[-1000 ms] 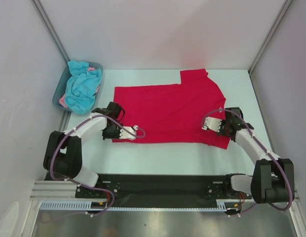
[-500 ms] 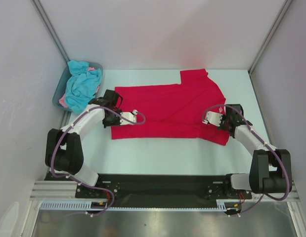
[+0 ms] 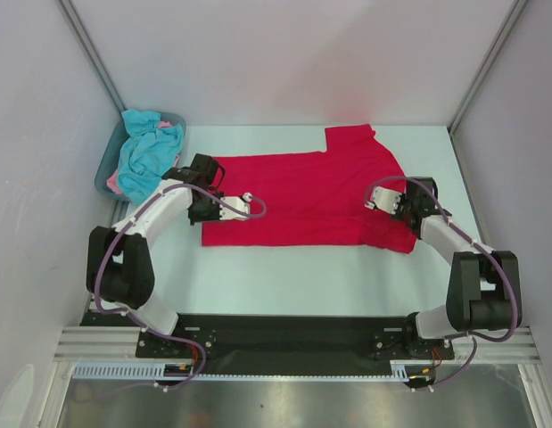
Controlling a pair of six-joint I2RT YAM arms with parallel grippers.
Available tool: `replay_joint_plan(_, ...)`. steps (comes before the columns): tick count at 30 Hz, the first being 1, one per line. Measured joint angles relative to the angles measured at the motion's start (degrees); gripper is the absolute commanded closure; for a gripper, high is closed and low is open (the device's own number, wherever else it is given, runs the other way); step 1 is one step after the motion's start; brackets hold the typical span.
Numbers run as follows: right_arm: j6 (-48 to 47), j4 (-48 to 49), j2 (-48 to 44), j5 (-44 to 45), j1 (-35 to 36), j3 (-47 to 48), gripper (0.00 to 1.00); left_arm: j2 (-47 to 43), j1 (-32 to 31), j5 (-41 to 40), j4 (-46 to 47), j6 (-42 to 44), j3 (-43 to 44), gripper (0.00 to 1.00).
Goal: Fold and stack the t-shirts
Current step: Fold the tshirt
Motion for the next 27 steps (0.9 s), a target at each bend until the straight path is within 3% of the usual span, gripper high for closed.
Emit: replay_joint_plan(27, 0.85, 5.22, 5.29, 1.14, 0.28, 0.44, 1.00, 1.84, -0.22, -2.82, 2.58, -0.04, -2.67, 1.00)
